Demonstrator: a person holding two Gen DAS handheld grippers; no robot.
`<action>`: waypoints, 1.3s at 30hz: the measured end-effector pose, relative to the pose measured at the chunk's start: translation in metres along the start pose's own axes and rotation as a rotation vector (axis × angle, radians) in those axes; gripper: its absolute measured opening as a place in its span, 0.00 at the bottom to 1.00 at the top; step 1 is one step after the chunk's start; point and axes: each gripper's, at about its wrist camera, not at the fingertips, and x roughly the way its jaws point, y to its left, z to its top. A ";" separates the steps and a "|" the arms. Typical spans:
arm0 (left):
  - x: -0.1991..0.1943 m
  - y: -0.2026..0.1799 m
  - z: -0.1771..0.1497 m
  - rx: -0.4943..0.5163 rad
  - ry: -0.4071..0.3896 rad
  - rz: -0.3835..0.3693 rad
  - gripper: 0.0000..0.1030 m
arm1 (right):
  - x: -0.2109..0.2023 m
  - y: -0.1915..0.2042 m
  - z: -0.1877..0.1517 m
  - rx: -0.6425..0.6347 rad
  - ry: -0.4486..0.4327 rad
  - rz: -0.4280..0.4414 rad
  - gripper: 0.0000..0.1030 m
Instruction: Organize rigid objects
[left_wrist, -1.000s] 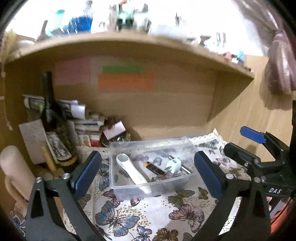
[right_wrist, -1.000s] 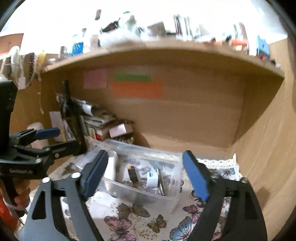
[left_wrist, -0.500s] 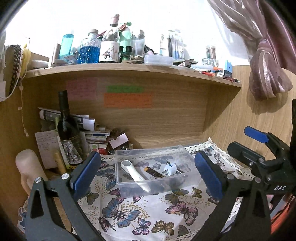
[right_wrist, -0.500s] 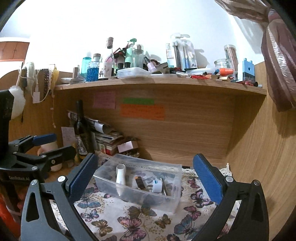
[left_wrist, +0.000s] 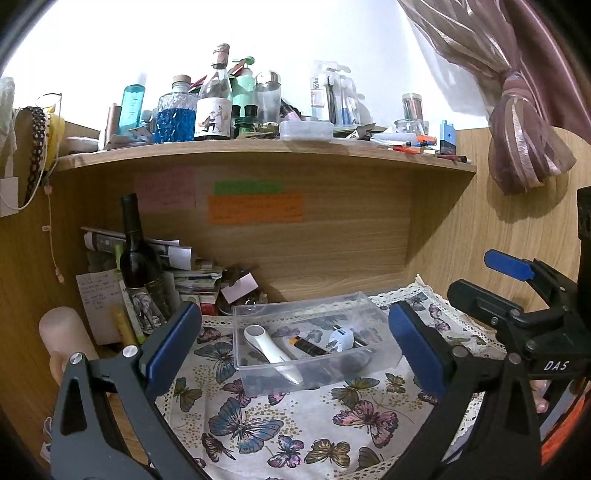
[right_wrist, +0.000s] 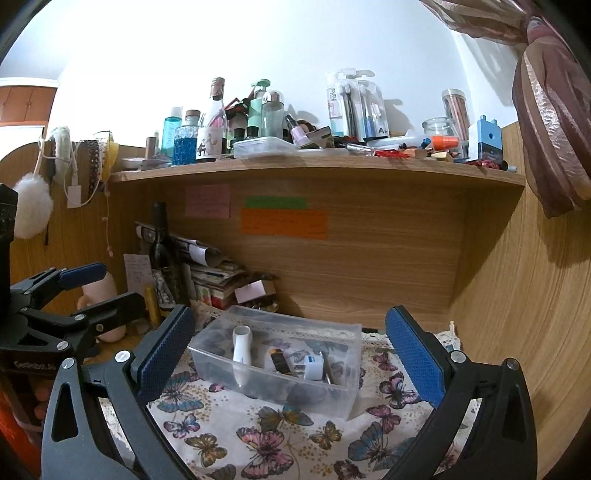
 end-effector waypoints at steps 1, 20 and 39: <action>0.000 0.000 0.000 0.000 0.000 -0.001 1.00 | 0.000 0.000 0.000 0.001 0.001 0.000 1.00; 0.006 -0.001 -0.001 -0.006 0.012 -0.009 1.00 | 0.004 -0.005 -0.005 0.025 0.019 0.005 1.00; 0.010 0.003 -0.001 -0.005 0.005 -0.037 1.00 | 0.006 -0.004 -0.007 0.033 0.027 0.006 1.00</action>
